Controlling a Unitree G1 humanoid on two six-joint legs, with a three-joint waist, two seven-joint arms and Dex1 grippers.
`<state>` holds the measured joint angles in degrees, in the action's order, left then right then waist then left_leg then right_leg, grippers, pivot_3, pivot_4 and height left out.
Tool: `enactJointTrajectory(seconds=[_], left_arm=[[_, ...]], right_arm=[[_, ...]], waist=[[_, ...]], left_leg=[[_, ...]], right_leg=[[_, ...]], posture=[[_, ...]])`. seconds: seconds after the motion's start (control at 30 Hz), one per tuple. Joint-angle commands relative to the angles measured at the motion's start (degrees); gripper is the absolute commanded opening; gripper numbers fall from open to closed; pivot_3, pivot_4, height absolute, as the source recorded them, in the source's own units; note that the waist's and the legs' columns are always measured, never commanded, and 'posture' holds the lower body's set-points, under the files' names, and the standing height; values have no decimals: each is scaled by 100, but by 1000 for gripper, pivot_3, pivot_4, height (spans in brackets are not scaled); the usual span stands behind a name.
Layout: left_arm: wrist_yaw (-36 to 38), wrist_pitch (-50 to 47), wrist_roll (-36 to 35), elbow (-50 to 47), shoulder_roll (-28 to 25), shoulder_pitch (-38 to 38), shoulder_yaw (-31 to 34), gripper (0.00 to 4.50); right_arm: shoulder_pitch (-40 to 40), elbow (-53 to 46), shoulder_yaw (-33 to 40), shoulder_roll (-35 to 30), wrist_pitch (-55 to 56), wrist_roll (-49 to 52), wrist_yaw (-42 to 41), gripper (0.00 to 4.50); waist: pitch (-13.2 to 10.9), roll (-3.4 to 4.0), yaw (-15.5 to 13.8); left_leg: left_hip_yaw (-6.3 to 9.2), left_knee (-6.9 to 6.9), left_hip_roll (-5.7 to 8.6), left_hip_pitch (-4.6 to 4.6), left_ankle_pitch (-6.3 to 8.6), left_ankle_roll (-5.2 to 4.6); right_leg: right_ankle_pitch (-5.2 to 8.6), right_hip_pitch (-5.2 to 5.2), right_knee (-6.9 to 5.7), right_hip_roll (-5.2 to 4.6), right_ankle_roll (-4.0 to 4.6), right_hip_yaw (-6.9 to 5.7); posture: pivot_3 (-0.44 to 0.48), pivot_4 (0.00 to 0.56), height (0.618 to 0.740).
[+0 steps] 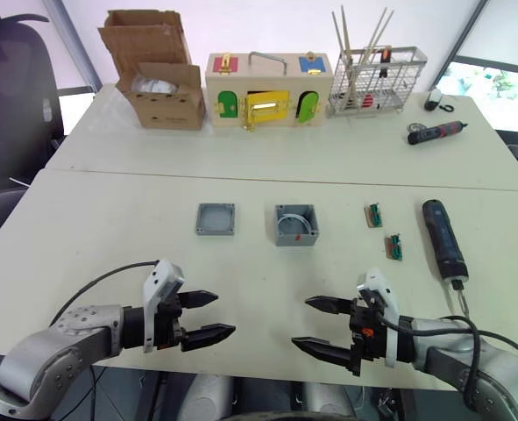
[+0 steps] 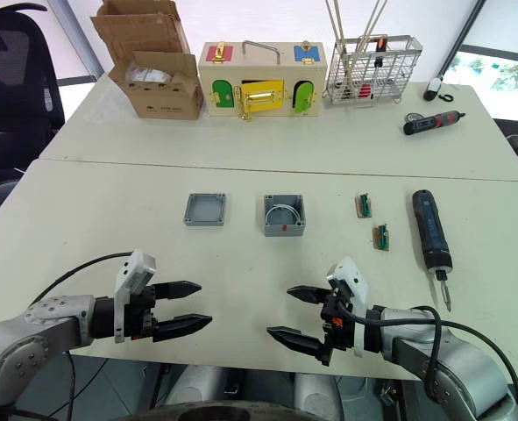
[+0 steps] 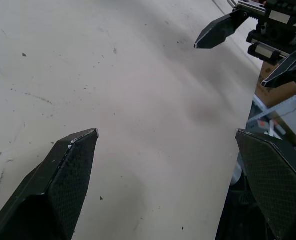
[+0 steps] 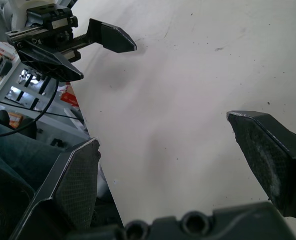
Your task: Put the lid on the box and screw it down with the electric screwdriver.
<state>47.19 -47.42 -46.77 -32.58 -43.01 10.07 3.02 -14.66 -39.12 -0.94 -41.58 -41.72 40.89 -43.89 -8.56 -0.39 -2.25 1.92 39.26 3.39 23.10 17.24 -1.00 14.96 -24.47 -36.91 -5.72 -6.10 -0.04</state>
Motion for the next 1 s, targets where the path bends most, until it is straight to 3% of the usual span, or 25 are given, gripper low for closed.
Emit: enactJointTrajectory(seconds=[0.03,0.53,0.87,1.0], left_arm=[[18,-22,-157,-38,32,-106,84,4500],[-9,-89,-271,-43,94,-146,117,4500],[20,365,462,34,-96,-360,-67,4500],[86,307,903,257,-478,-1019,-220,4500]], right_arm=[[9,-98,12,17,70,12,7,4478],[-3,-62,63,108,271,78,-78,4478],[-70,-250,156,-82,-24,90,177,4478],[-57,-579,744,32,-799,1063,978,4478]], waist=[[0,0,-1],[0,1,3],[0,0,-8],[-1,0,-5]], left_leg=[[0,0,0,0,0,0],[0,0,0,1,0,0],[0,0,0,1,0,0],[0,0,0,3,0,0]], right_leg=[[0,0,0,0,0,0],[0,0,1,0,0,0],[0,0,2,0,1,0],[-1,0,3,-1,3,0]], posture=[[0,150,694],[0,150,694],[0,150,694],[0,150,694]])
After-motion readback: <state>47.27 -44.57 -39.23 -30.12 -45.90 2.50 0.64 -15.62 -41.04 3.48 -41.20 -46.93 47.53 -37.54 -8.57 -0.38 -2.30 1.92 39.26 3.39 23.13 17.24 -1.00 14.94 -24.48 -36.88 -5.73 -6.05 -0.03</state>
